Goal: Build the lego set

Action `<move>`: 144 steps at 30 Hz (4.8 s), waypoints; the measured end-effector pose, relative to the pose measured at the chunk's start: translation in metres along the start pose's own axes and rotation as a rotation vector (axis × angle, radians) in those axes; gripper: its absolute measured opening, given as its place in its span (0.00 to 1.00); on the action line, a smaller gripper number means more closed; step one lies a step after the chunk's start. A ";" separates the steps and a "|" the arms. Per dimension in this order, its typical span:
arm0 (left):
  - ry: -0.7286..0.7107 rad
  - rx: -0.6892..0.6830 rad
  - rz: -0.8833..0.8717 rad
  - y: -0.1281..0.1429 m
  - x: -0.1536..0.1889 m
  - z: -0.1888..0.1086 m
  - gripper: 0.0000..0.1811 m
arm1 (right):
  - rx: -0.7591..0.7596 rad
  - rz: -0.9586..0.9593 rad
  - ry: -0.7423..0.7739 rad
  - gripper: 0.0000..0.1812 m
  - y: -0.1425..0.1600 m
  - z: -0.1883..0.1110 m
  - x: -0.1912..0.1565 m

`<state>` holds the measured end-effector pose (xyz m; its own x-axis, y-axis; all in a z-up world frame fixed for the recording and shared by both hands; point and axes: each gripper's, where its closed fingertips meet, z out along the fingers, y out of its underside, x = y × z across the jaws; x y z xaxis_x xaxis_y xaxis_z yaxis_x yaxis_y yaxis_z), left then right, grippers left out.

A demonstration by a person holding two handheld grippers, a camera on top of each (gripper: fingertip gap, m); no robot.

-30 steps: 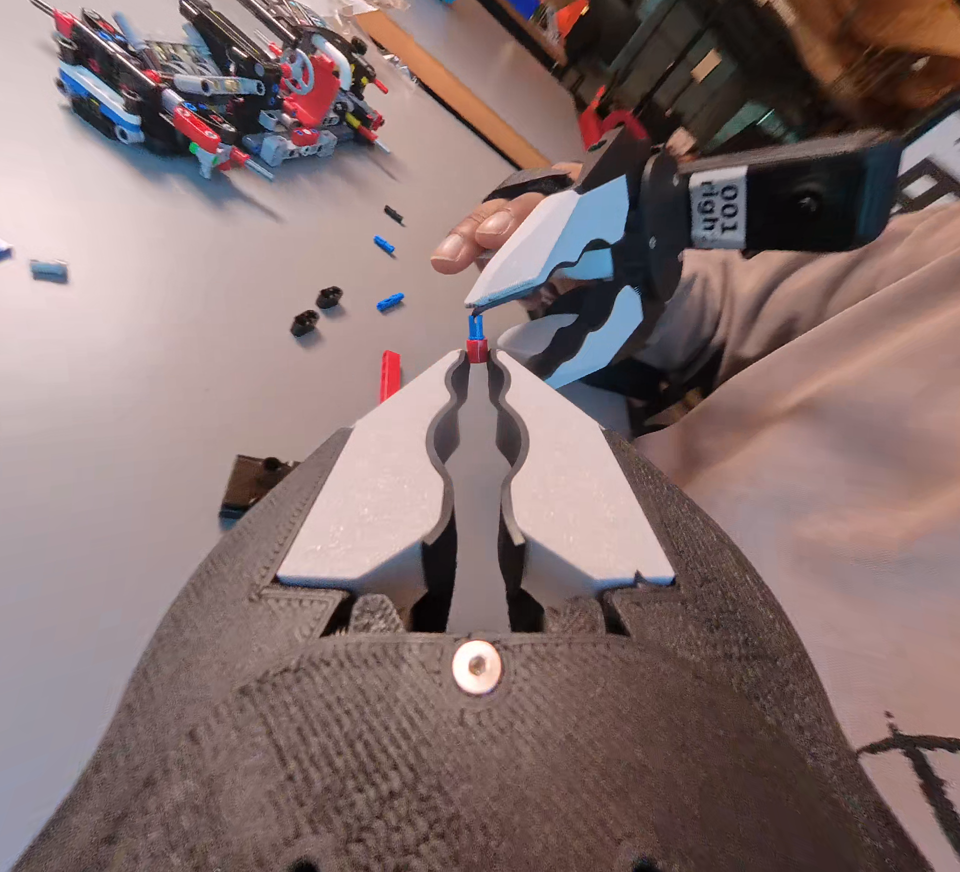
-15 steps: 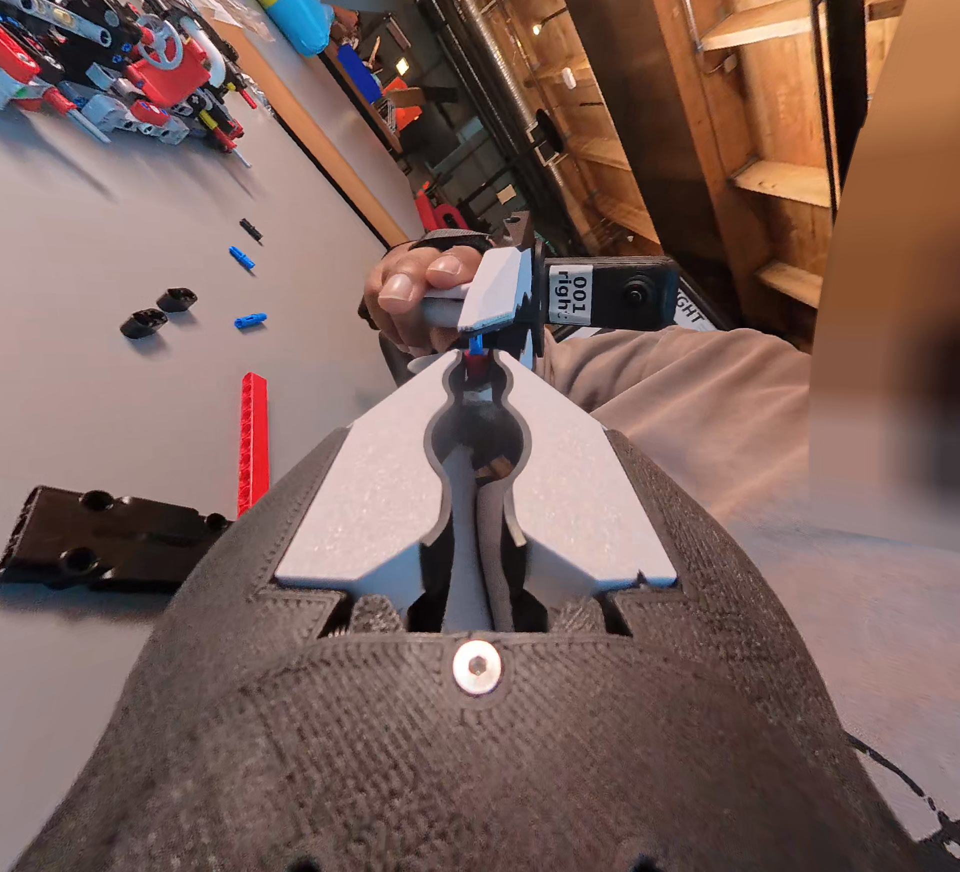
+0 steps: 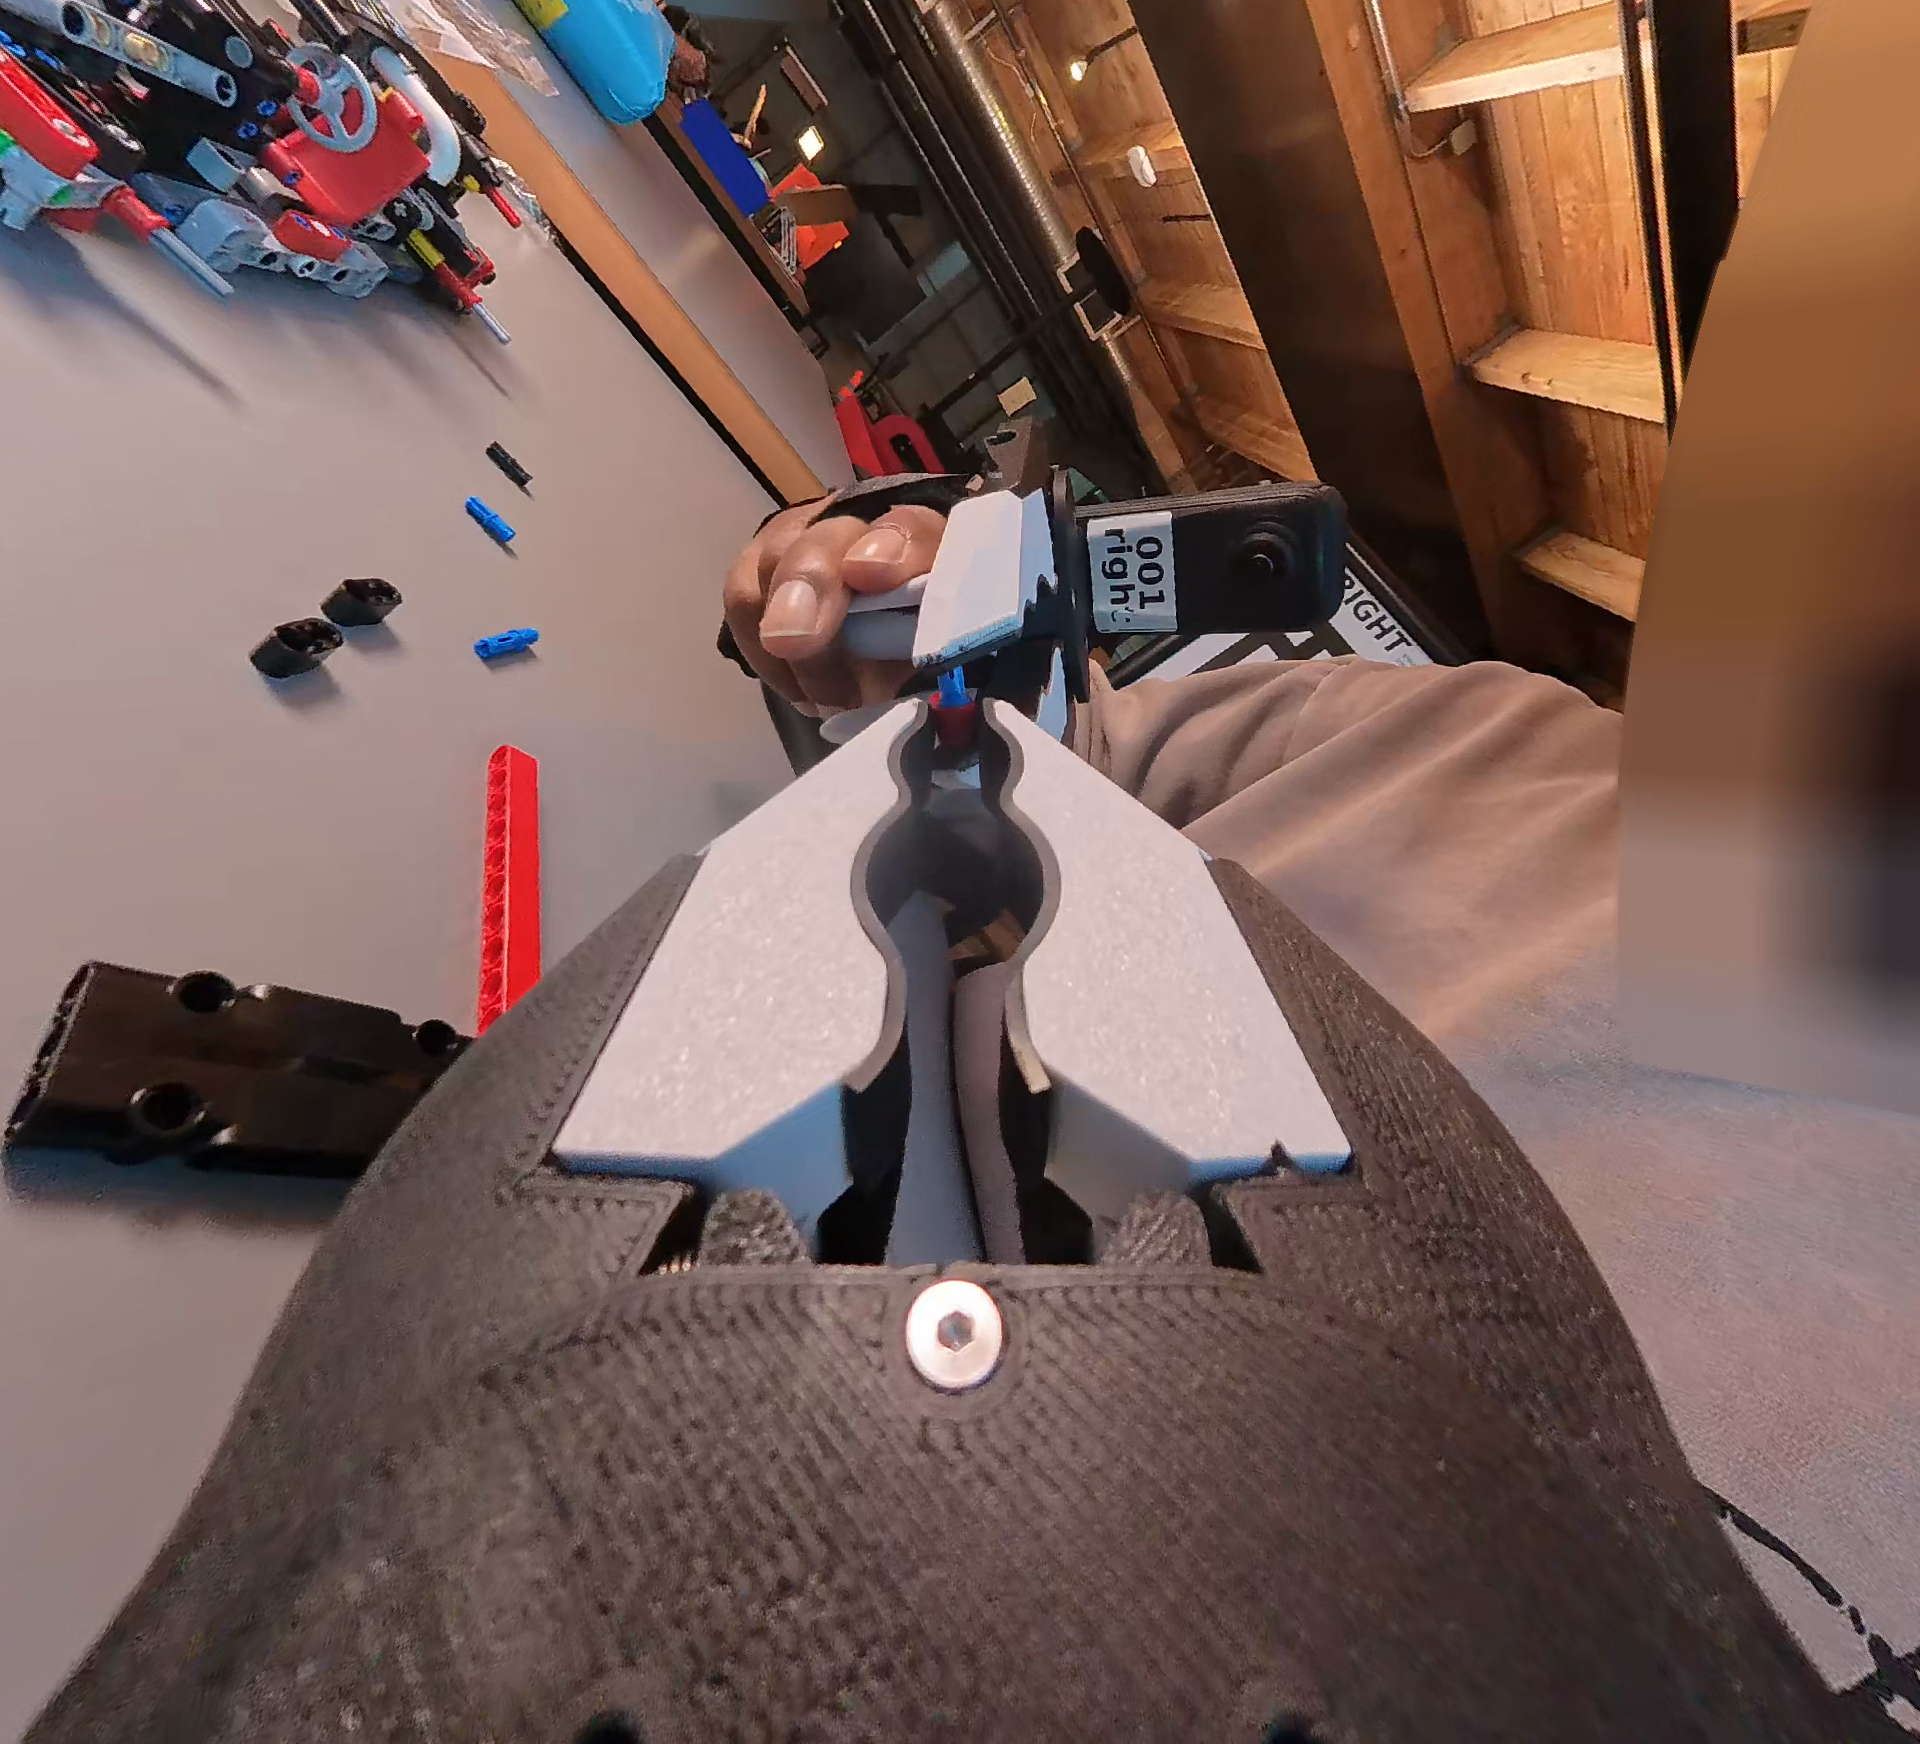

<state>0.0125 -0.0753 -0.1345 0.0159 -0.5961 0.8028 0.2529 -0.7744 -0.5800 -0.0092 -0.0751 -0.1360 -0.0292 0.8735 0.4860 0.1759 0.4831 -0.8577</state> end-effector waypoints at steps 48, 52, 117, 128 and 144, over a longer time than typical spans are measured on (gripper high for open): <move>-0.708 -0.271 1.275 -0.006 -0.031 -0.011 0.03 | -0.095 0.503 -0.069 0.01 0.021 0.004 0.009; -0.692 -0.240 1.287 -0.008 -0.025 -0.010 0.03 | -0.031 0.593 -0.107 0.01 0.016 0.002 0.010; -0.527 -0.139 1.181 -0.013 -0.014 -0.011 0.03 | 0.142 0.827 -0.229 0.05 0.008 -0.005 0.023; -0.665 -0.241 1.418 -0.012 -0.028 -0.015 0.03 | -0.005 0.919 -0.267 0.12 0.021 0.008 0.018; -0.573 -0.214 1.429 -0.003 -0.010 -0.007 0.04 | -0.037 0.863 -0.557 0.06 0.007 -0.002 0.001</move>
<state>0.0049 -0.0687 -0.1415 0.4814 -0.7197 -0.5003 -0.4317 0.3021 -0.8499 -0.0061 -0.0711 -0.1416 -0.3291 0.8311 -0.4482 0.3831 -0.3163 -0.8679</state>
